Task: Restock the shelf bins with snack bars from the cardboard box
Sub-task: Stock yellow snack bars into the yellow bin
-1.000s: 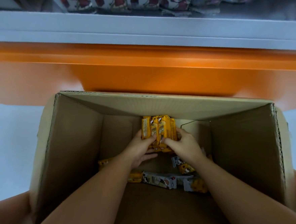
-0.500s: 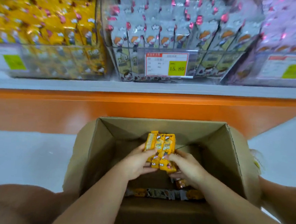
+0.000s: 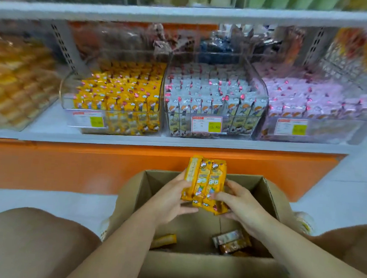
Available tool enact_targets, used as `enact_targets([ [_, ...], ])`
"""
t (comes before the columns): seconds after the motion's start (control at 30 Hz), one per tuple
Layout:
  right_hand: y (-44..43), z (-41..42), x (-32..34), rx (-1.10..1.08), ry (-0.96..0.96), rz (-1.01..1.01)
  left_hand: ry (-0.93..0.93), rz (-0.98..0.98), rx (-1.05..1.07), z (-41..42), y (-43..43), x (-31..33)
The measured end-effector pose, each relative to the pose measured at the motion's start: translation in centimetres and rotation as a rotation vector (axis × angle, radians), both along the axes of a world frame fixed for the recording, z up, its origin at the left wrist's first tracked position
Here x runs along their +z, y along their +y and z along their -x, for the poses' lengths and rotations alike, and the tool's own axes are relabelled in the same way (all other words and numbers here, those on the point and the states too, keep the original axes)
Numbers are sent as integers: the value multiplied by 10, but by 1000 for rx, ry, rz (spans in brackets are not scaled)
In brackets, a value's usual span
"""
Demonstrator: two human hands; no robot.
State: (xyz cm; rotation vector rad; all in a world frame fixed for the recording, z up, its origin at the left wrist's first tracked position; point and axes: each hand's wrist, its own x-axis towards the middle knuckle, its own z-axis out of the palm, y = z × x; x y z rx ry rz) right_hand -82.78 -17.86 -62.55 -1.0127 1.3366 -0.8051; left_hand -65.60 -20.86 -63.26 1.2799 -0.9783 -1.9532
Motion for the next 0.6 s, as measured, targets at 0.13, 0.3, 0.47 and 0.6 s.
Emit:
enact_targets([
  [0.13, 4, -17, 32, -23, -5, 160, 26, 63, -10, -21, -4, 39],
  [0.3, -13, -47, 76, -42, 57, 397, 163, 199, 185, -46, -15, 81],
  [0.47, -55, -85, 110, -39, 10, 511, 76, 455, 446, -74, -39, 108],
  [0.6, -93, -121, 124, -26, 42, 554, -1, 567, 520, -105, -72, 127],
])
